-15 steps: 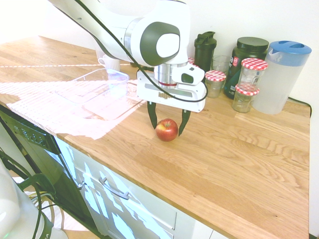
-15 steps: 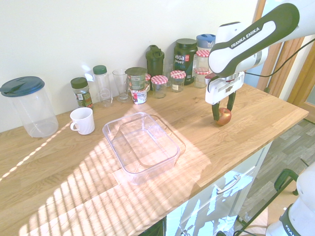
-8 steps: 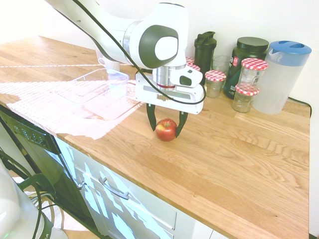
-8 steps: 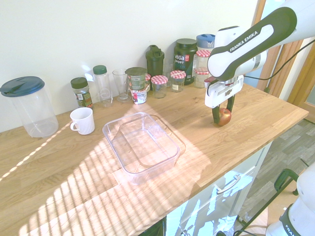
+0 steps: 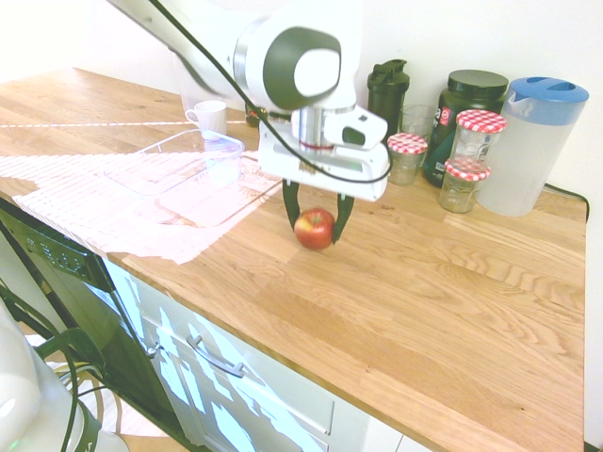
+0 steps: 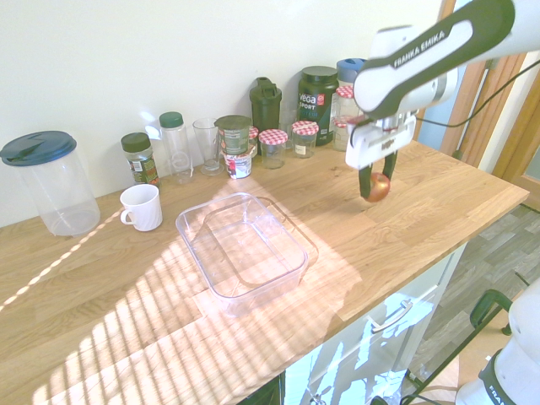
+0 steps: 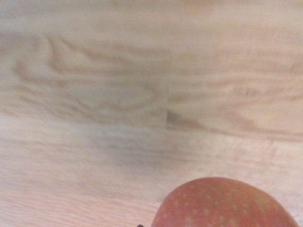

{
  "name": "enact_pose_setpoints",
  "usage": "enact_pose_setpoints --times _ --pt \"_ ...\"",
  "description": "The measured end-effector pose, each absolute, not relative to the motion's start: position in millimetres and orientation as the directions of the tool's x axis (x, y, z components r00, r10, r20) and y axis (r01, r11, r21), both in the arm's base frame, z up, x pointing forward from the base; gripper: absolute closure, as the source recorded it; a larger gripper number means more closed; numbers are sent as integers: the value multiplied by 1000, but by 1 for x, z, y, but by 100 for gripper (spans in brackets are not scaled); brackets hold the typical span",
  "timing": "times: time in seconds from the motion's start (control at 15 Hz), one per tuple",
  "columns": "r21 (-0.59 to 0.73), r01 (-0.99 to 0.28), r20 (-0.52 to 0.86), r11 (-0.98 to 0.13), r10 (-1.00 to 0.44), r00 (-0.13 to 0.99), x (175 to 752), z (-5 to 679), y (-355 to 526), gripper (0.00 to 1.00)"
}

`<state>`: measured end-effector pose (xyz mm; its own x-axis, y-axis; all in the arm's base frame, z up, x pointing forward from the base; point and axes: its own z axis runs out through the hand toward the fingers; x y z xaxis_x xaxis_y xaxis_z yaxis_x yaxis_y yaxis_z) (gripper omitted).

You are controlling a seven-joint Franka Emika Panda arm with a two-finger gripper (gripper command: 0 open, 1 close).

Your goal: Put the apple into the container

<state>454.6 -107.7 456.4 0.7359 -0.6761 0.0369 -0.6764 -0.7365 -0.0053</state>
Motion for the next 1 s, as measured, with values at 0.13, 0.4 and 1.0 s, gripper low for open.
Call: enact_pose_setpoints --times 0.13,0.4,1.0 --pt "-54 -630 95 -774 -633 769 469 520 -41 100" --pt "-41 -561 106 -827 -562 820 480 516 103 100" --pt "-51 -495 54 -867 -497 866 489 415 207 100"
